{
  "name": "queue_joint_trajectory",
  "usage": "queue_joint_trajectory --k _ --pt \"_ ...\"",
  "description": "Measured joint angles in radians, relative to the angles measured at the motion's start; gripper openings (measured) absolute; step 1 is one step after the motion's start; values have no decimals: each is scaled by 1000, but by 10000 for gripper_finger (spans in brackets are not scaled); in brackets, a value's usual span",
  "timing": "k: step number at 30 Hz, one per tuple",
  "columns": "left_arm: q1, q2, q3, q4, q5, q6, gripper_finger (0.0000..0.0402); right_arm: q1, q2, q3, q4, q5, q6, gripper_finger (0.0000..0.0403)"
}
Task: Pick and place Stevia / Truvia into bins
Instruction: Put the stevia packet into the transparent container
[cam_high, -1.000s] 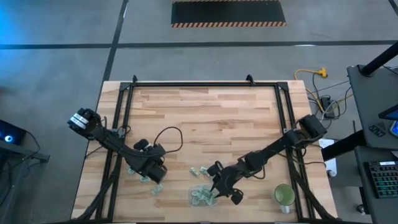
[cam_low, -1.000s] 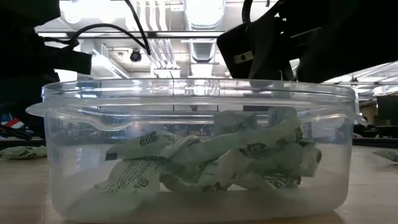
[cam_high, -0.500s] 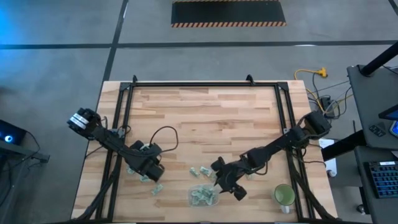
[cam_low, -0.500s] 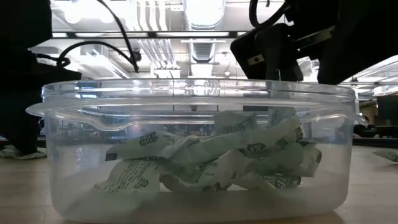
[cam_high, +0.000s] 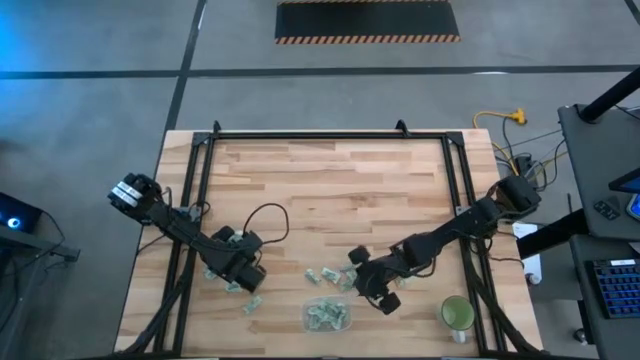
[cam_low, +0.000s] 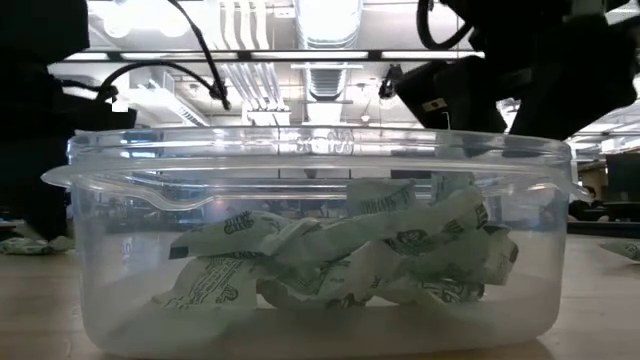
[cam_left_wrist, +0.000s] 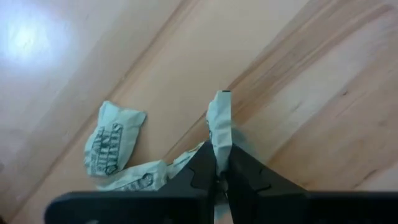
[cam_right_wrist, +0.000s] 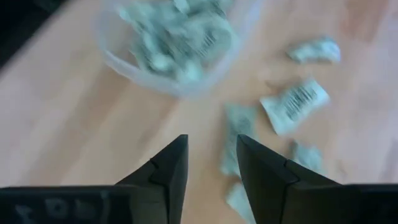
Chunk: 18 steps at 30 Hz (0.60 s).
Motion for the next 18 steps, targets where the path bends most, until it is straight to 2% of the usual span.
queue_joint_trajectory --k 7,10,13,16,18 --pt "0 -16 48 2 -62 33 2 0 -67 -32 -197 214 98 110" --pt "-3 -26 79 61 -88 109 1 0 -98 -49 -280 291 156 105" --pt "-7 -30 104 231 -119 295 1 -1 -129 -82 -312 313 195 100" --pt "-13 -31 109 516 -107 600 0 -1 -158 -126 -313 312 227 96" --pt "-18 -26 103 730 -54 808 0 -1 -173 -155 -298 312 238 94"
